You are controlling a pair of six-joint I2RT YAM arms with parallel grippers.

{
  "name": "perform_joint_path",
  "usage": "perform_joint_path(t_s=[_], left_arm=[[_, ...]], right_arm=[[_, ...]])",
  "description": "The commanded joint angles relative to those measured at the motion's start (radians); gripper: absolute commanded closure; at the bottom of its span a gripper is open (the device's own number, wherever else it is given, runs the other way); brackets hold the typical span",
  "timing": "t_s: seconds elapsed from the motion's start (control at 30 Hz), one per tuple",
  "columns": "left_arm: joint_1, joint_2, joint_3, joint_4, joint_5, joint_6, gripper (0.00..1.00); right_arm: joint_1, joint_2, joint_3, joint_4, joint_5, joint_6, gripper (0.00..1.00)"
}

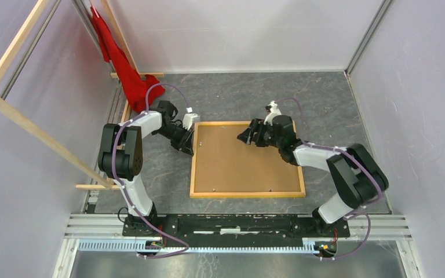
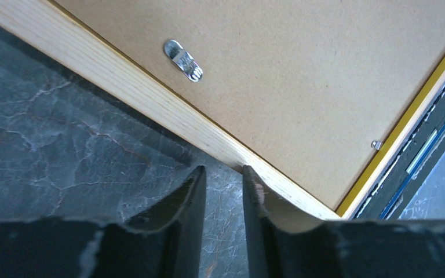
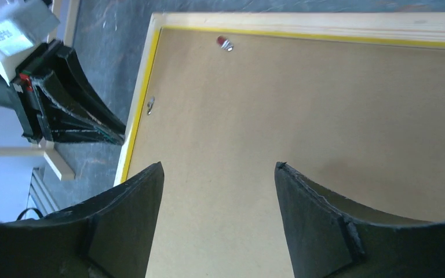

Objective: Put the photo into the frame
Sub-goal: Install the photo frame at the center of the board.

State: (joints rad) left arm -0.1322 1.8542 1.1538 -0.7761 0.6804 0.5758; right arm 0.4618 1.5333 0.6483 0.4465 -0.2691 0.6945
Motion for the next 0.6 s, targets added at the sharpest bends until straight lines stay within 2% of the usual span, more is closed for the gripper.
perform_joint_path(t_s=[0.0, 0.17, 0.4, 0.5, 0.57], left_arm=[[0.001, 0.023, 0.027, 0.036, 0.011, -0.037, 0.74], [0.008, 0.031, 0.015, 0.047, 0.012, -0.043, 0.79], [0.015, 0.027, 0.009, 0.05, 0.001, -0.042, 0.81], [0.015, 0.025, 0.007, 0.051, -0.001, -0.042, 0.82], [0.016, 0.026, 0.007, 0.051, -0.002, -0.042, 0.82]], right_arm=[[0.087, 0.11, 0.122, 0.107, -0.018, 0.016, 0.25], [0.177, 0.287, 0.273, 0.102, -0.021, 0.028, 0.39], [0.251, 0.464, 0.451, 0.045, -0.021, 0.022, 0.7], [0.264, 0.501, 0.489, 0.03, -0.016, 0.021, 0.73], [0.272, 0.523, 0.515, 0.014, -0.012, 0.016, 0.68]])
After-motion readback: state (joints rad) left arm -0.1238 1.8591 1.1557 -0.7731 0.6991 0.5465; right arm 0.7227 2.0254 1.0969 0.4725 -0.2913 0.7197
